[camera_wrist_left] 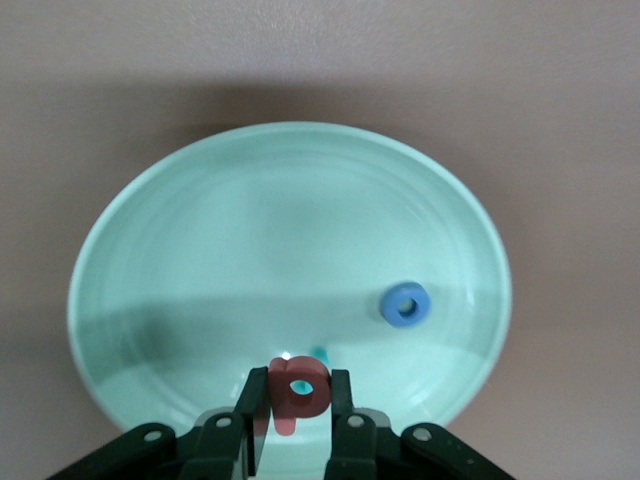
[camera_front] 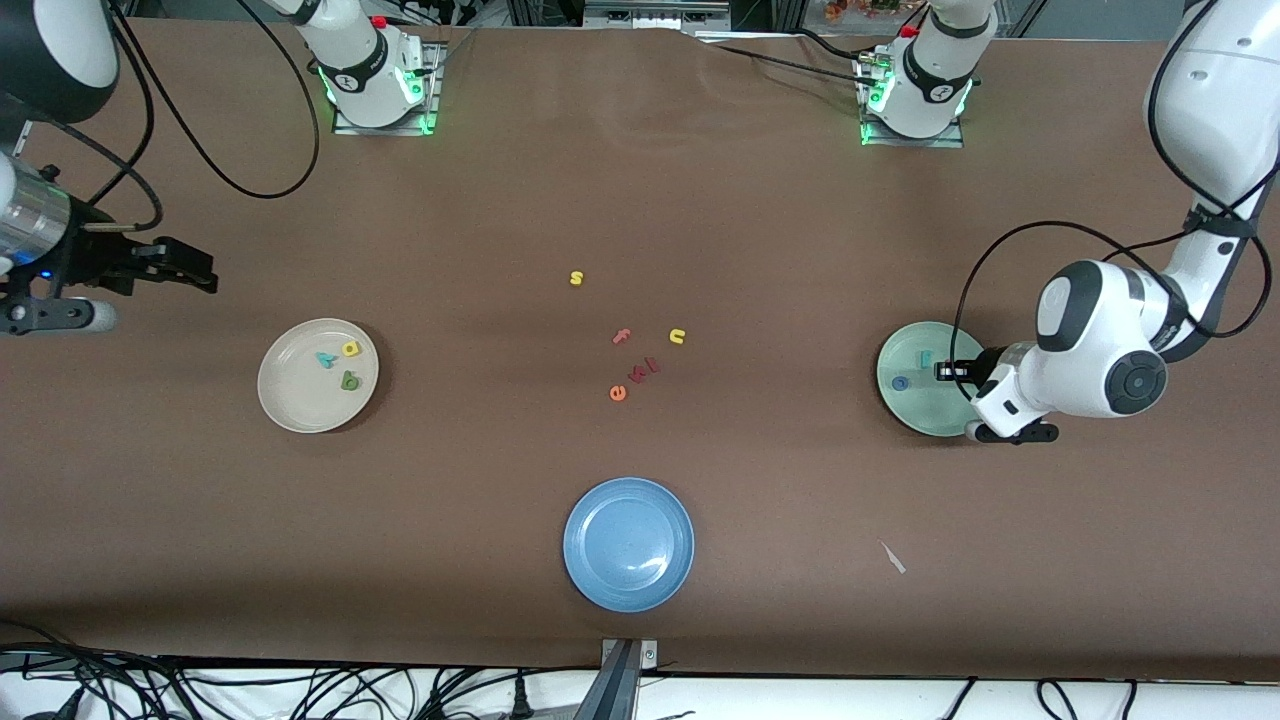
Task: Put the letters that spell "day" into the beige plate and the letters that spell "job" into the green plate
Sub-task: 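Lower pink p onto the green plate and open the left gripper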
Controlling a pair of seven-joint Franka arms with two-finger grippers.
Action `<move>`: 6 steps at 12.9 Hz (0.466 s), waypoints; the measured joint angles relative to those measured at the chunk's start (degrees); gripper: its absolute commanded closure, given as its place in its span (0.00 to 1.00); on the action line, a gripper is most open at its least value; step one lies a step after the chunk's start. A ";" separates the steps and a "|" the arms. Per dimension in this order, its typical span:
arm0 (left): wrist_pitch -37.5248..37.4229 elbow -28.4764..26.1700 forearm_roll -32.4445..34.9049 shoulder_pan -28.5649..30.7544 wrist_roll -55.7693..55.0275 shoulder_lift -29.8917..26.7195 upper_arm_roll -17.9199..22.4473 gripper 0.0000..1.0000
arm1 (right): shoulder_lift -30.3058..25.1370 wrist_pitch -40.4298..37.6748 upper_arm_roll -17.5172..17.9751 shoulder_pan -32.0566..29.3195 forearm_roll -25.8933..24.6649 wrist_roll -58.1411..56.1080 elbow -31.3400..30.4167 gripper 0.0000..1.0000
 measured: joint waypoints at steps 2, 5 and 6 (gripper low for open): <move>2.63 -0.01 0.90 0.79 2.01 2.40 0.67 1.00 | -0.66 -0.17 -0.65 -0.55 0.00 -0.75 0.19 0.00; 3.74 0.25 1.43 1.31 2.76 3.29 0.67 0.30 | -0.84 -0.19 -0.66 -0.59 0.00 -0.80 0.19 0.00; 3.79 0.32 1.50 1.29 2.78 3.29 0.64 0.00 | -0.84 -0.21 -0.65 -0.59 0.00 -0.80 0.19 0.00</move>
